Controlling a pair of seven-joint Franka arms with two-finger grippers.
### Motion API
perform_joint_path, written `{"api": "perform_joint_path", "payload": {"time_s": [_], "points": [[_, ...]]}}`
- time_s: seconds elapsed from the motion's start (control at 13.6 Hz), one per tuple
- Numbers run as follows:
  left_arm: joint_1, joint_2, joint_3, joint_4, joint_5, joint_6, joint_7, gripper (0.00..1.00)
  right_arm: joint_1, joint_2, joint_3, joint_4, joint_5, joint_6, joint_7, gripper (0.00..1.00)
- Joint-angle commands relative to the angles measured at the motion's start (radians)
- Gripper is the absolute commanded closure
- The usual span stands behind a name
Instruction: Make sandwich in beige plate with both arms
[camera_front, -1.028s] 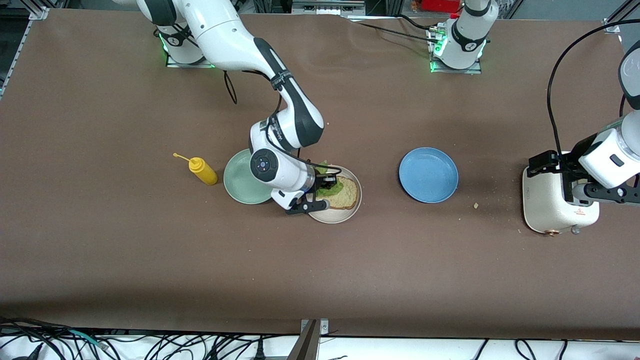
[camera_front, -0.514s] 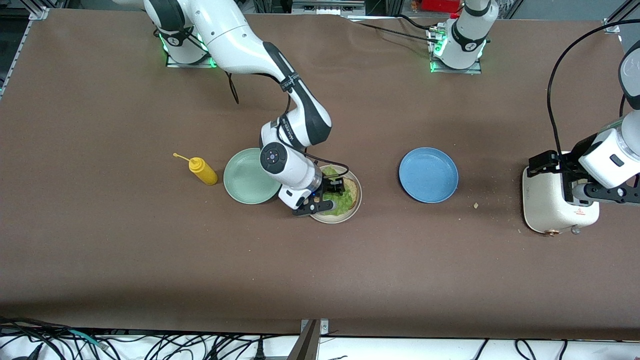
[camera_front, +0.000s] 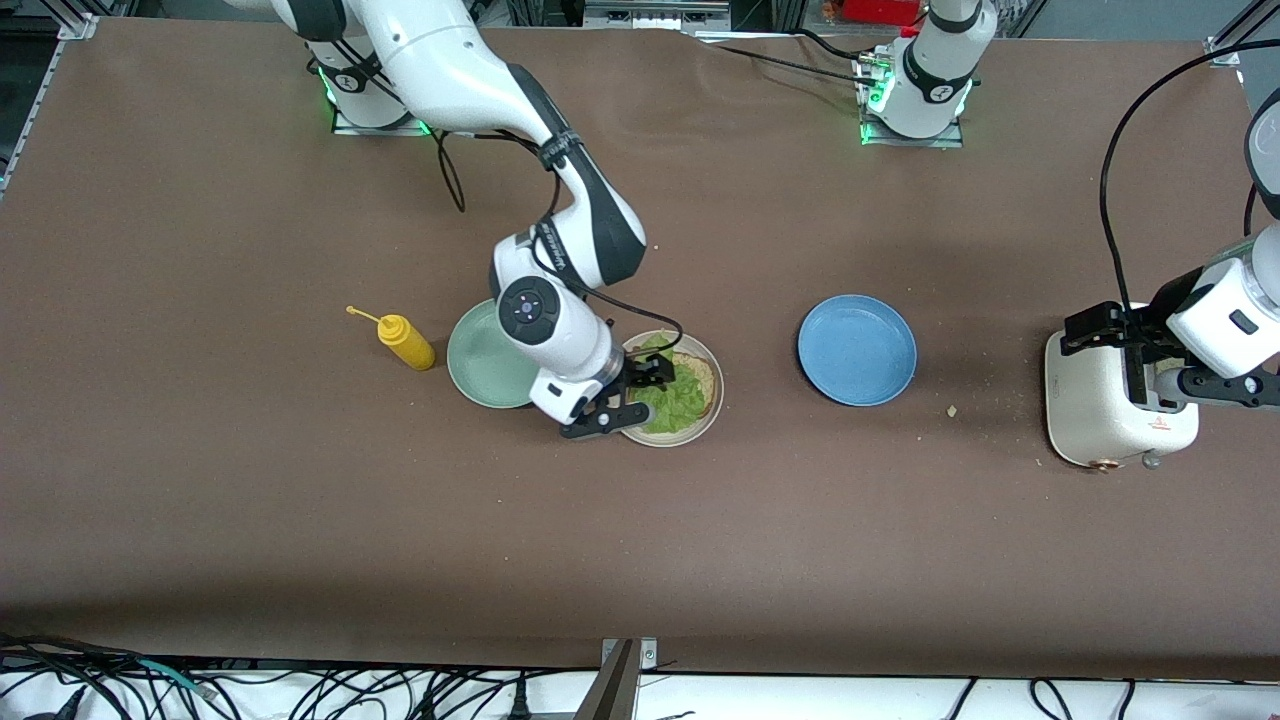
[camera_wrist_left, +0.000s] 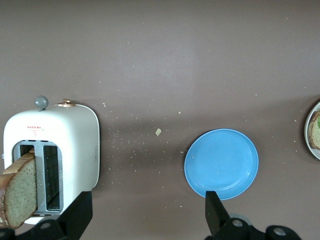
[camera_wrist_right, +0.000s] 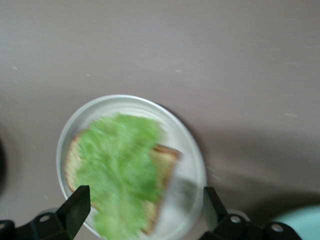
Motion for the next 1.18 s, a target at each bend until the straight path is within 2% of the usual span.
{"api": "perform_joint_path", "payload": {"time_s": [0.0,0.15,0.22,0.59,0.88,0.95,1.03,1.1], "points": [[0.022,-0.004,-0.003,-0.018,0.097,0.019,0.009,0.01,0.008,-0.118,-0.060,-0.051,-0.112,-0.172,0.003,0.00],[0.050,0.002,-0.003,-0.038,0.149,0.054,0.054,0.01,0.006,-0.185,-0.074,-0.052,-0.225,-0.241,-0.007,0.00],[0.088,0.003,-0.003,-0.052,0.148,0.083,0.102,0.01,0.006,-0.221,-0.102,-0.051,-0.255,-0.273,-0.013,0.00],[0.215,-0.001,-0.008,-0.162,0.133,0.218,0.280,0.01,0.006,-0.307,-0.301,-0.045,-0.259,-0.464,-0.017,0.00],[0.266,-0.046,-0.010,-0.335,0.130,0.393,0.308,0.01,0.006,-0.408,-0.393,-0.049,-0.256,-0.635,-0.007,0.00],[0.283,-0.047,-0.010,-0.354,0.130,0.413,0.325,0.01,-0.038,-0.445,-0.395,-0.057,-0.252,-0.669,-0.013,0.00],[0.298,-0.044,-0.010,-0.366,0.130,0.430,0.354,0.01,-0.103,-0.463,-0.361,-0.054,-0.258,-0.688,-0.014,0.00],[0.314,-0.044,-0.010,-0.383,0.130,0.460,0.365,0.01,-0.171,-0.504,-0.290,-0.055,-0.273,-0.688,-0.011,0.00]]}}
